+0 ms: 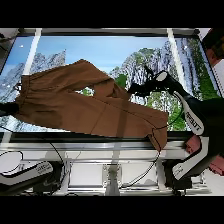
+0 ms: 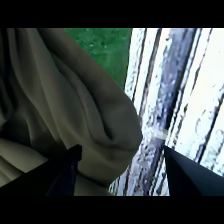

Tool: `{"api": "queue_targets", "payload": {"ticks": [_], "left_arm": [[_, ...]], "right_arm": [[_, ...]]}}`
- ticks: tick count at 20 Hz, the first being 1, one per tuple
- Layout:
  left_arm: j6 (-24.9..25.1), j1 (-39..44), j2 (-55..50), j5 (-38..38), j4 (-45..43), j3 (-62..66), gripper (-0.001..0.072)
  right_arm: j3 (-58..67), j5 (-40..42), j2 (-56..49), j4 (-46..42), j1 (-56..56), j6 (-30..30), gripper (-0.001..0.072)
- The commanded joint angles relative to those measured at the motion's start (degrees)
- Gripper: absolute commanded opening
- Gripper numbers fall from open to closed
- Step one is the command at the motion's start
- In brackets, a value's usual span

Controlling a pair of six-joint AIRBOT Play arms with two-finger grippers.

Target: Fold the clothes and pants, and hang the long-sleeved shirts on hangers.

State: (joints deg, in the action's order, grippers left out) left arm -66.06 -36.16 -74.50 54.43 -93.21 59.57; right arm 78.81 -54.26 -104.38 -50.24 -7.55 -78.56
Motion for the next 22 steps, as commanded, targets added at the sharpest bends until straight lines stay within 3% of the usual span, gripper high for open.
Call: {"api": "queue_targets", "payload": {"ticks": [1, 2, 4, 6, 8, 9, 14, 19, 22], "left_arm": [[0.02, -0.02, -0.02, -0.11, 0.20, -0.02, 0.0042], [0.00, -0.02, -0.02, -0.22, 0.24, -0.02, 0.0042], [0.00, -0.02, -0.02, -0.24, 0.24, -0.02, 0.0042], [0.00, -0.02, -0.02, -0.24, 0.24, -0.02, 0.0041], [0.00, -0.02, -0.02, -0.24, 0.24, -0.02, 0.0041], [0.00, -0.02, -0.02, -0.24, 0.22, -0.02, 0.0042], [0.00, 0.00, 0.00, -1.09, 0.22, 0.00, 0.0042], [0.00, 0.00, 0.02, -2.32, 0.24, 0.04, 0.0042], [0.00, 0.00, 0.07, -2.84, 0.68, 0.04, 0.0042]], "right_arm": [[3.85, -3.02, -3.19, -1.73, -1.14, -1.42, 0.0544], [3.91, -3.43, -3.19, -1.88, -1.42, -1.40, 0.0542], [3.93, -4.02, -3.19, -2.12, -2.45, -1.29, 0.0404], [3.93, -3.78, -3.17, -2.12, -3.93, -1.25, 0.0353], [4.04, -2.71, -3.17, -2.12, -5.03, -0.76, 0.0039], [4.39, -2.49, -3.17, -2.19, -5.22, 0.57, 0.0012], [13.44, -5.14, -1.99, -9.14, -3.48, 2.45, 0.0011], [29.66, -1.46, 2.34, -22.69, 1.99, -1.57, 0.0010], [38.01, -0.81, 3.19, -23.98, 6.16, -1.99, 0.0011]]}}
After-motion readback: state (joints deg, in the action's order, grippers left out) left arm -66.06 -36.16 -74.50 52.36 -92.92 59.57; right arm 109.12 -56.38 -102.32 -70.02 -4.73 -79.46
